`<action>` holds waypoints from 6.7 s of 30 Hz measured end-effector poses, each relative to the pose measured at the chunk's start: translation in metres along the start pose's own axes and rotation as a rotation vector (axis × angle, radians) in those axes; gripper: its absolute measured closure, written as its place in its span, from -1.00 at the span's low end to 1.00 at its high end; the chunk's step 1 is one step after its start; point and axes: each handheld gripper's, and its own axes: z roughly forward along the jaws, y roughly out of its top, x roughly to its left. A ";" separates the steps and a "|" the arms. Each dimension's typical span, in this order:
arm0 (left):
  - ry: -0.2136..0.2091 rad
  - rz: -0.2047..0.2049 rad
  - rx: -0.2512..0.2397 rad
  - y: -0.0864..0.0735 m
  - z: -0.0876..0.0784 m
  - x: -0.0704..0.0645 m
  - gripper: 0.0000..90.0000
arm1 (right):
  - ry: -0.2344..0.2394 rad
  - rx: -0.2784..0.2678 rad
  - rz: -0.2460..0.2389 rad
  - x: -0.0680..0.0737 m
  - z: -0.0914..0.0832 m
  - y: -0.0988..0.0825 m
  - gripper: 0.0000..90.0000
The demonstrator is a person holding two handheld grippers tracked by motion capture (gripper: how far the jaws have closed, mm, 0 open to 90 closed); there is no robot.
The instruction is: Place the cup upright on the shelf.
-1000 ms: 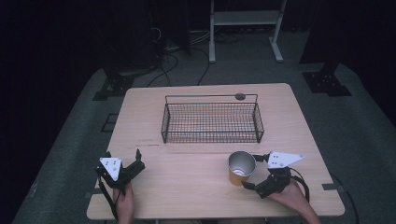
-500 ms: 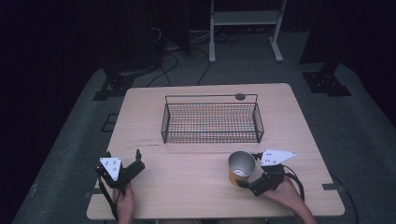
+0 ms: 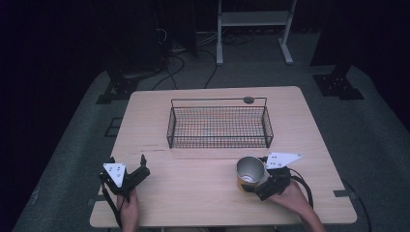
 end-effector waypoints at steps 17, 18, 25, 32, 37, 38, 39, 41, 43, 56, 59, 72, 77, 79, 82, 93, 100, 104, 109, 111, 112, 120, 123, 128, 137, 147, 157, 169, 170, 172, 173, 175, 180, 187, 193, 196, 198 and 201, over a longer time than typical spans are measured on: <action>-0.001 0.000 0.000 0.000 0.000 0.000 -1.00 | 0.021 -0.011 0.003 -0.002 0.001 0.001 -0.88; 0.000 0.000 0.000 0.000 0.000 0.000 -1.00 | 0.020 -0.013 0.003 -0.002 0.001 0.001 -0.88; -0.001 0.000 0.000 0.000 0.000 0.000 -1.00 | 0.022 -0.021 0.000 -0.002 0.000 0.002 -0.76; 0.000 -0.001 0.000 0.000 0.000 0.000 -1.00 | 0.012 -0.019 0.000 -0.003 0.000 0.002 -0.74; 0.000 -0.001 0.000 0.000 0.000 0.000 -1.00 | 0.011 -0.017 -0.008 -0.003 0.000 0.002 -0.73; 0.000 -0.001 0.000 0.000 0.000 0.000 -1.00 | 0.011 -0.017 -0.007 -0.003 0.000 0.002 -0.73; 0.000 -0.001 0.000 0.000 0.000 0.000 -1.00 | 0.010 -0.018 -0.006 -0.003 0.000 0.002 -0.73; 0.000 -0.001 0.000 0.000 0.000 0.000 -1.00 | 0.009 -0.018 -0.006 -0.003 0.000 0.002 -0.73; 0.000 -0.002 0.000 0.000 0.000 0.000 -1.00 | 0.006 -0.017 -0.007 -0.003 -0.001 0.002 -0.73; -0.001 -0.004 -0.001 0.000 0.000 0.000 -1.00 | -0.001 -0.004 -0.006 -0.006 -0.004 0.013 -0.72; -0.001 -0.004 -0.001 0.000 0.000 0.000 -1.00 | -0.001 -0.010 -0.004 -0.007 -0.006 0.016 -0.72; -0.001 -0.007 0.000 0.000 0.000 0.001 -1.00 | 0.009 -0.007 0.018 -0.020 -0.008 0.034 -0.72; -0.001 -0.007 0.000 0.000 0.000 0.001 -1.00 | 0.019 -0.020 0.034 -0.029 -0.009 0.043 -0.72; -0.001 -0.007 0.000 0.000 0.000 0.001 -1.00 | 0.017 -0.029 0.035 -0.032 -0.010 0.047 -0.72; -0.001 -0.007 0.000 0.000 0.000 0.001 -1.00 | 0.022 -0.030 0.043 -0.037 -0.011 0.053 -0.72; 0.001 -0.008 0.001 0.000 0.000 0.001 -1.00 | 0.033 -0.045 0.059 -0.053 -0.012 0.078 -0.72; 0.001 -0.007 0.001 0.000 0.001 0.001 -1.00 | 0.047 -0.042 0.071 -0.065 -0.009 0.093 -0.72; 0.000 -0.009 0.000 0.000 0.001 0.001 -1.00 | 0.041 -0.034 0.072 -0.073 -0.007 0.103 -0.72; -0.001 -0.008 0.000 0.000 0.001 0.001 -1.00 | 0.029 -0.021 0.065 -0.081 -0.004 0.114 -0.72; -0.001 -0.008 0.000 0.000 0.001 0.001 -1.00 | 0.027 -0.021 0.067 -0.084 -0.003 0.118 -0.72; -0.001 -0.008 0.001 0.000 0.001 0.001 -1.00 | 0.030 -0.020 0.072 -0.086 -0.002 0.120 -0.72; -0.002 -0.007 0.000 0.000 0.001 0.001 -1.00 | 0.015 0.006 0.074 -0.106 0.012 0.138 -0.72; -0.002 -0.007 0.000 0.000 0.001 0.001 -1.00 | 0.010 0.006 0.077 -0.111 0.015 0.143 -0.72; -0.003 -0.008 -0.001 0.000 0.001 0.001 -1.00 | 0.007 0.007 0.078 -0.121 0.023 0.152 -0.72; -0.004 -0.008 -0.001 0.000 0.000 0.001 -1.00 | 0.000 0.011 0.076 -0.131 0.037 0.160 -0.72; -0.005 -0.005 0.000 0.000 0.000 0.000 -1.00 | 0.007 0.043 0.073 -0.144 0.062 0.152 -0.72; -0.003 -0.004 0.001 0.000 0.000 0.000 -1.00 | 0.022 0.064 0.072 -0.153 0.081 0.146 -0.72; -0.004 0.000 0.001 0.000 0.000 0.000 -1.00 | 0.024 0.067 0.079 -0.161 0.089 0.140 -0.72; -0.004 0.000 0.001 0.000 0.000 0.000 -1.00 | 0.023 0.070 0.079 -0.162 0.090 0.139 -0.72; -0.005 -0.002 0.001 0.000 0.000 0.000 -1.00 | 0.027 0.075 0.079 -0.163 0.091 0.138 -0.72; -0.005 -0.002 0.001 0.000 0.000 0.000 -1.00 | 0.030 0.076 0.081 -0.163 0.092 0.137 -0.72; -0.005 0.000 0.001 0.000 0.000 0.000 -1.00 | 0.032 0.088 0.083 -0.164 0.094 0.135 -0.72; -0.007 -0.002 0.001 0.000 0.000 0.000 -1.00 | 0.025 0.105 0.093 -0.167 0.099 0.130 -0.72; -0.006 -0.003 0.000 0.000 0.000 0.000 -1.00 | 0.029 0.128 0.095 -0.168 0.108 0.124 -0.72; -0.006 0.002 0.000 0.000 0.000 0.000 -1.00 | 0.031 0.143 0.092 -0.167 0.110 0.124 -0.72; -0.008 -0.001 -0.001 0.000 0.000 0.000 -1.00 | 0.033 0.154 0.091 -0.167 0.110 0.123 -0.72; -0.007 -0.001 -0.001 0.000 0.000 0.000 -1.00 | 0.024 0.163 0.094 -0.169 0.110 0.121 -0.72; -0.008 0.001 0.000 0.000 0.000 0.000 -1.00 | 0.018 0.161 0.083 -0.169 0.111 0.120 -0.72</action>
